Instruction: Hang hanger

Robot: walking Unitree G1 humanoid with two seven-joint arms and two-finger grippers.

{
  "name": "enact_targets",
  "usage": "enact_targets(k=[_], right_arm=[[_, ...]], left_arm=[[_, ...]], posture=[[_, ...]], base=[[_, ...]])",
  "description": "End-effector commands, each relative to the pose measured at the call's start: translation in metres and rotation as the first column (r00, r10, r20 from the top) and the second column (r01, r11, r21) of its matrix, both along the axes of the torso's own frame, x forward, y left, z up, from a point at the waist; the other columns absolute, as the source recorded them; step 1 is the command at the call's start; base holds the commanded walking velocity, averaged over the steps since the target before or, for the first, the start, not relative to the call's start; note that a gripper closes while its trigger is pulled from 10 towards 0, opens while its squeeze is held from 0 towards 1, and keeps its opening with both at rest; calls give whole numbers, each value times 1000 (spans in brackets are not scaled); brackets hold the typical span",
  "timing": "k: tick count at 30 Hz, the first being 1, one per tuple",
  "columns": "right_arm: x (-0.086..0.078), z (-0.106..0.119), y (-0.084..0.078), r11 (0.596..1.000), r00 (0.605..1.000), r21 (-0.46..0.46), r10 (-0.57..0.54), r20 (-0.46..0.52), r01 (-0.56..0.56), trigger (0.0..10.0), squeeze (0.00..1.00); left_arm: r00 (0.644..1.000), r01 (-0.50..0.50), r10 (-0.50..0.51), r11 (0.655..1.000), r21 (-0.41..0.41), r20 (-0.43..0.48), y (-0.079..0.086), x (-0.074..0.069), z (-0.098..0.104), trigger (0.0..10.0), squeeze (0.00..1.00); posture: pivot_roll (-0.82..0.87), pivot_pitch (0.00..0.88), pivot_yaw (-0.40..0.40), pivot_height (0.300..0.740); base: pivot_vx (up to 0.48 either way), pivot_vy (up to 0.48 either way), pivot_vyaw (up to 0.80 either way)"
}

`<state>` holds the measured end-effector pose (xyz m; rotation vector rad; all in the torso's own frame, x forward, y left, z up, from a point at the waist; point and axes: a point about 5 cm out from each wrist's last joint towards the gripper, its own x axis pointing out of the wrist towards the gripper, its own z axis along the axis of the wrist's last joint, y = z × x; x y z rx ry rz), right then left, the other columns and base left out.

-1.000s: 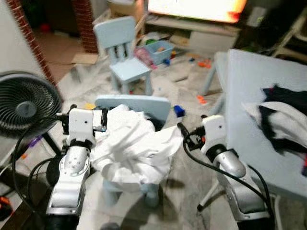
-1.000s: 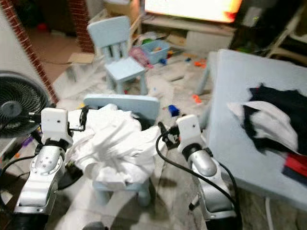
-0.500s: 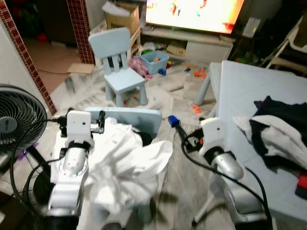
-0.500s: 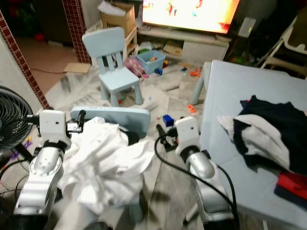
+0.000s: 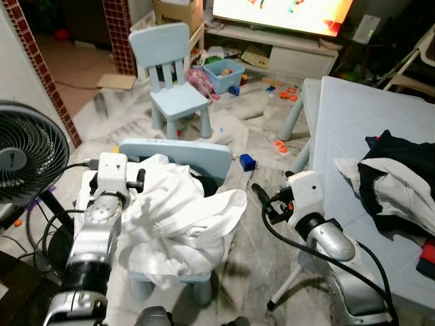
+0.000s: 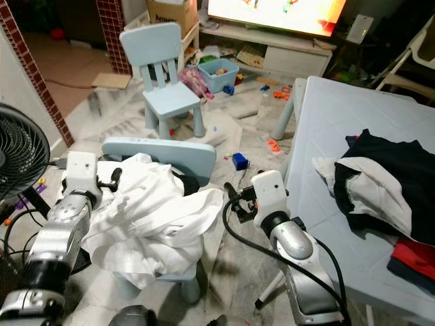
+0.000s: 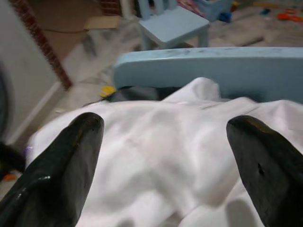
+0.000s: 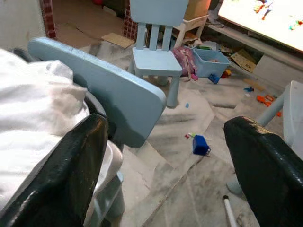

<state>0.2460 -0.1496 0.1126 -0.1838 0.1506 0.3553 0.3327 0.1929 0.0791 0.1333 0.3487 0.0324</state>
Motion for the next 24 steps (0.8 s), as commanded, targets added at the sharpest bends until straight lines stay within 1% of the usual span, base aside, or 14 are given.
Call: enact_targets(k=[1, 4, 5, 7, 9, 11, 14, 15, 16, 20, 21, 24], right_arm=[[-3, 6, -8, 1000, 1000, -18, -13, 6, 13, 10000, 0], [-5, 7, -12, 999, 1000, -29, -19, 1, 19, 10000, 0], [-6, 8, -12, 999, 1000, -32, -20, -1, 20, 10000, 0], [-7, 9, -12, 999, 1000, -32, -21, -2, 21, 10000, 0], [-10, 10, -9, 999, 1000, -34, -14, -6, 13, 10000, 0], [-12, 9, -8, 999, 1000, -38, -1, -17, 0, 10000, 0], [-11, 8, -7, 999, 1000, -41, 8, -23, -9, 10000, 0], [-10, 9, -7, 999, 1000, -43, 12, -23, -13, 10000, 0], [-9, 9, -7, 999, 1000, -44, 13, -23, -14, 10000, 0], [-4, 10, -7, 999, 1000, -49, 14, -24, -16, 10000, 0], [-4, 10, -7, 999, 1000, -49, 14, -24, -16, 10000, 0], [-2, 9, -6, 999, 1000, -50, 16, -23, -17, 10000, 0]], left_arm=[[997, 73, -73, 997, -19, 18, -15, 12, 4, 10000, 0], [991, 125, -125, 992, -9, -43, -25, 16, -4, 10000, 0], [981, 163, -165, 986, -23, -99, -33, 15, -14, 10000, 0], [972, 187, -189, 982, -26, -138, -37, 13, -21, 10000, 0], [961, 211, -214, 977, -36, -176, -39, 10, -29, 0, 0], [953, 207, -215, 977, -58, -213, -37, 5, -37, 0, 0], [956, 159, -171, 985, -69, -237, -29, 1, -44, 0, 0], [957, 126, -142, 989, -76, -254, -22, -3, -49, 0, 0], [957, 115, -131, 990, -76, -259, -19, -5, -51, 0, 0], [957, 79, -99, 993, -83, -273, -7, -10, -56, 0, 0], [957, 79, -99, 993, -83, -273, -7, -10, -56, 0, 0], [962, 57, -77, 995, -82, -261, 0, -12, -57, 0, 0]], posture=[[-110, 89, -110, 740], [-121, 90, -109, 740], [-135, 92, -109, 740], [-142, 94, -109, 740], [-144, 95, -112, 740], [-142, 96, -115, 740], [-133, 93, -123, 740], [-133, 93, -123, 740], [-131, 91, -125, 740], [-120, 83, -128, 740], [-120, 83, -128, 740], [-112, 74, -125, 740]], base=[[0, 0, 0], [0, 0, 0], [0, 0, 0], [0, 0, 0], [0, 0, 0], [0, 0, 0], [0, 0, 0], [0, 0, 0], [0, 0, 0], [0, 0, 0], [0, 0, 0], [0, 0, 0]])
